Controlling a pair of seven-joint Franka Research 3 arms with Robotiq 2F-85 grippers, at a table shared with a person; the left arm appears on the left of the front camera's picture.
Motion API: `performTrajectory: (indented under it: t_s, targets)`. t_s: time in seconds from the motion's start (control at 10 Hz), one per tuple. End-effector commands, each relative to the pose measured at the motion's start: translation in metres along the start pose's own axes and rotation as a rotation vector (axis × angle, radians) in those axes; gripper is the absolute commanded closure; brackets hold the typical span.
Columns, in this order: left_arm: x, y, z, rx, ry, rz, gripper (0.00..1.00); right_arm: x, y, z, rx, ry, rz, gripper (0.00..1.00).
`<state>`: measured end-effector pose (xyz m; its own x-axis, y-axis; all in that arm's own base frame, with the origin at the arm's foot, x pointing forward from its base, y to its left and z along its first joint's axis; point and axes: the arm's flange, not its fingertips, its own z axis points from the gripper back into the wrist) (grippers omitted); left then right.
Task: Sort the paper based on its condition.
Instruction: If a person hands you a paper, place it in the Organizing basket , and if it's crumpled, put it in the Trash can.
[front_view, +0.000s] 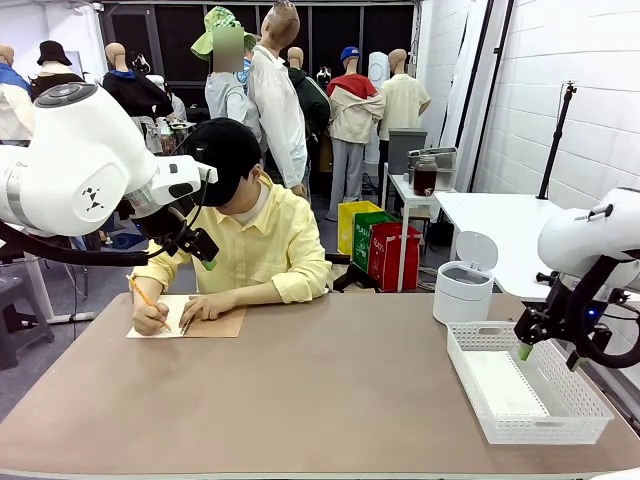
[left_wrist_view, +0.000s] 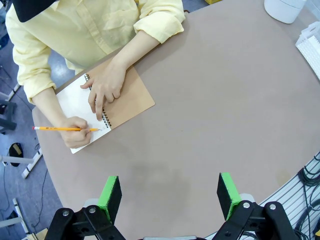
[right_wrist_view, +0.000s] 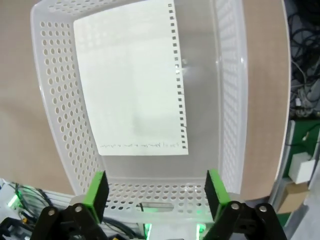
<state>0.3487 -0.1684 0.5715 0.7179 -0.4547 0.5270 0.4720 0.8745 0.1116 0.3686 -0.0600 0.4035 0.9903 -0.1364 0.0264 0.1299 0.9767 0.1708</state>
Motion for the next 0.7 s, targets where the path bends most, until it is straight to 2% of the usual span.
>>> performTrajectory:
  t_s: [0.0, 0.3, 0.4, 0.6]
  targets:
    - [-0.0003, 0.0005, 0.0005, 0.002, -0.001, -0.007, 0.00, -0.0109, 0.0030, 0.0139, -0.050, -0.001, -0.021, 0.00]
    - [-0.0003, 0.0005, 0.0005, 0.002, -0.001, -0.007, 0.00, -0.0052, 0.0079, 0.0229, -0.060, -0.044, -0.033, 0.00]
    - [-0.0003, 0.0005, 0.0005, 0.002, -0.001, -0.007, 0.00, -0.0075, 0.0028, 0.0174, -0.022, -0.019, 0.003, 0.00]
    - [-0.0003, 0.0005, 0.0005, 0.002, -0.001, -0.007, 0.00, -0.0075, 0.0028, 0.0174, -0.022, -0.019, 0.003, 0.00]
